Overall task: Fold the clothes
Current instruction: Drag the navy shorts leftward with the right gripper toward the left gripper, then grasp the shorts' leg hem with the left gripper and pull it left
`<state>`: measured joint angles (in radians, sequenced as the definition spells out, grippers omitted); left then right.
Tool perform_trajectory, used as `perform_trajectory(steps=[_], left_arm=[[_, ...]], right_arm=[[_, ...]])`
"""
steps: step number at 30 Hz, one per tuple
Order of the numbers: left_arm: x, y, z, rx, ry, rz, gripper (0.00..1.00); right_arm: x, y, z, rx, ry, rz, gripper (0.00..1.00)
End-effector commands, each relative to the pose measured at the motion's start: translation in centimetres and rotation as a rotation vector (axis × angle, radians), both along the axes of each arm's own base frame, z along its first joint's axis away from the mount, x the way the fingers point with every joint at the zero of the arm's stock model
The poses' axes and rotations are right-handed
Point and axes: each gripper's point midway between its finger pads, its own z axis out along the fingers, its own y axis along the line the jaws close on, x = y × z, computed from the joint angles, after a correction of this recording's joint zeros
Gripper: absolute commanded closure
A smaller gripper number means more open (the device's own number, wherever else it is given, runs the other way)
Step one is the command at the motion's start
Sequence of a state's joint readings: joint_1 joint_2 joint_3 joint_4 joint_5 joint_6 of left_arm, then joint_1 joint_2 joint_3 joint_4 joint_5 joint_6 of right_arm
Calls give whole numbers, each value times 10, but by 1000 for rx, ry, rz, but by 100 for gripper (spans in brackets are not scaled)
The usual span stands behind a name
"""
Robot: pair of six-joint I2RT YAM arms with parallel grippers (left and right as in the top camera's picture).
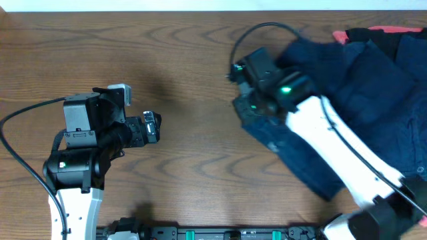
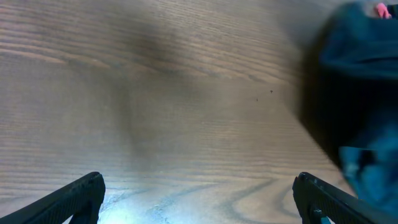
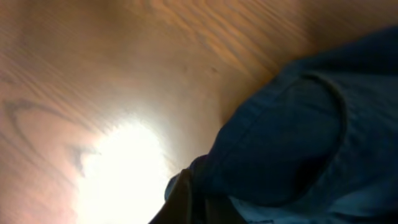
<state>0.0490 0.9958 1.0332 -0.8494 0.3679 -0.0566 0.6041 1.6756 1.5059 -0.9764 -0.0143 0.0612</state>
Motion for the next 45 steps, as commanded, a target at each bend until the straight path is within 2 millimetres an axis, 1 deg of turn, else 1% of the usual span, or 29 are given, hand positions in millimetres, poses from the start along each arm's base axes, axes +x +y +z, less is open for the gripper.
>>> perform_trajectory(steps=[1, 2, 4, 5, 6, 7, 9, 12, 14, 16, 18, 20, 23, 25, 28, 30, 32, 35, 38, 41, 45], left_arm=[[1, -3, 8, -18, -19, -4, 2], [1, -4, 8, -18, -18, -4, 2], [0, -5, 8, -26, -16, -10, 2], [0, -7, 9, -32, -18, -16, 2], [0, -9, 10, -44, -20, -26, 2], [1, -12, 11, -60, -23, -39, 2], [3, -19, 14, -87, -33, -66, 2], [11, -29, 13, -100, -42, -105, 2], [18, -40, 9, -108, -38, -135, 2], [26, -52, 4, -116, -31, -166, 2], [36, -67, -3, -127, -18, -199, 2], [47, -85, -15, -140, 1, -231, 2], [61, -109, -38, -144, 35, -284, 2], [70, -123, -56, -141, 60, -314, 2], [81, -137, -84, -137, 98, -338, 2], [86, -143, -102, -135, 125, -344, 2], [91, -147, -123, -142, 169, -332, 2], [93, -153, -146, -144, 210, -328, 2], [93, -162, -168, -137, 242, -346, 2], [86, -174, -187, -132, 283, -367, 2], [78, -192, -201, -122, 299, -414, 1]], right_arm=[[13, 18, -14, 17, -10, 30, 81], [19, 20, -15, 26, -21, 16, 78], [32, 18, -12, 56, -48, -45, 74], [37, 15, -7, 73, -59, -71, 71], [42, 10, 1, 95, -74, -109, 60], [46, 4, 9, 111, -88, -133, 55], [52, -11, 25, 131, -121, -170, 54], [57, -50, 51, 136, -169, -265, 54], [56, -87, 65, 128, -186, -378, 54], [51, -118, 74, 123, -183, -457, 53], [45, -143, 78, 109, -173, -515, 51], [36, -169, 79, 91, -151, -577, 50], [24, -195, 79, 69, -120, -646, 50], [19, -210, 78, 61, -107, -686, 50], [13, -225, 79, 55, -98, -730, 50], [10, -232, 79, 49, -88, -751, 50], [6, -236, 77, 43, -74, -762, 50], [5, -237, 76, 40, -68, -764, 50], [5, -237, 76, 40, -69, -764, 50], [5, -237, 76, 37, -69, -766, 50], [5, -237, 76, 37, -69, -766, 50]])
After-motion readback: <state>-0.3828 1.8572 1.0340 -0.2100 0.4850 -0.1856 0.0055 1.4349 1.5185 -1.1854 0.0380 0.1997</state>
